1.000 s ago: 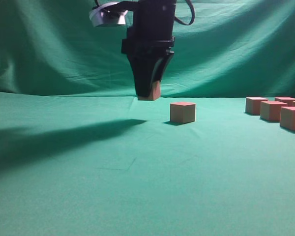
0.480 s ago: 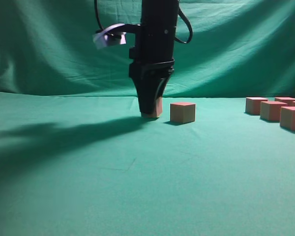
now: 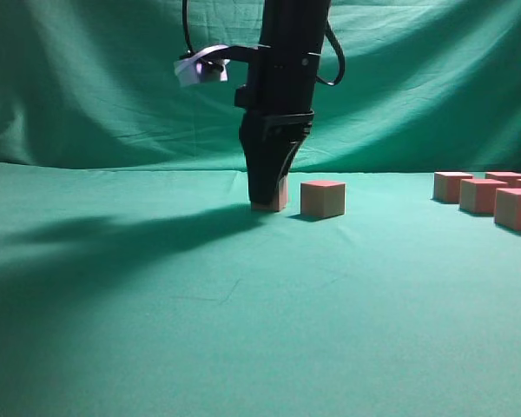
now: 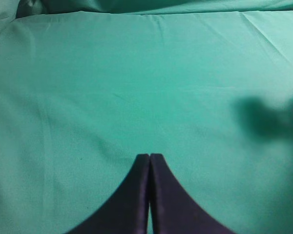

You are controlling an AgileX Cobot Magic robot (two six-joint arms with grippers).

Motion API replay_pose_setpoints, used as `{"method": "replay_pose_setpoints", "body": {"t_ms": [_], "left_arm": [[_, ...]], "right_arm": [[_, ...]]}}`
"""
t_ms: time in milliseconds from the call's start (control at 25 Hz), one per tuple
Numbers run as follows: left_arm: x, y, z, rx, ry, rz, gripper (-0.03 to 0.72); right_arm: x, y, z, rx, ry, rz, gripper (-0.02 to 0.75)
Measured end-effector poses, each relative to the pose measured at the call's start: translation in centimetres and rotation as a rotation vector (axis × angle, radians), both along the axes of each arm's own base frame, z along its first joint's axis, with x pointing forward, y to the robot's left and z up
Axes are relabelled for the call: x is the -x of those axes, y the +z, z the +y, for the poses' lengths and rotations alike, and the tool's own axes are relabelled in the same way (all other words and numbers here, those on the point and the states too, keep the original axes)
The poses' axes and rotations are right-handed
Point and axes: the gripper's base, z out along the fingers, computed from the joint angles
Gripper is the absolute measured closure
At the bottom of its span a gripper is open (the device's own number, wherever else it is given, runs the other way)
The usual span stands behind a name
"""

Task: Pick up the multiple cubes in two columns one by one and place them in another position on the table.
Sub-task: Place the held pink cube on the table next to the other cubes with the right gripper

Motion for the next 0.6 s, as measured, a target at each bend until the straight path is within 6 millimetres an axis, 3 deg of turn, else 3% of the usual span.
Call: {"method": "replay_pose_setpoints", "body": {"t_ms": [600], "left_arm": [[0.0,0.0,0.0,0.0,0.0,0.0,0.688]], "right_arm": [[0.17,-0.05,-0.13,0.013,0.048,0.018,0.456]]}}
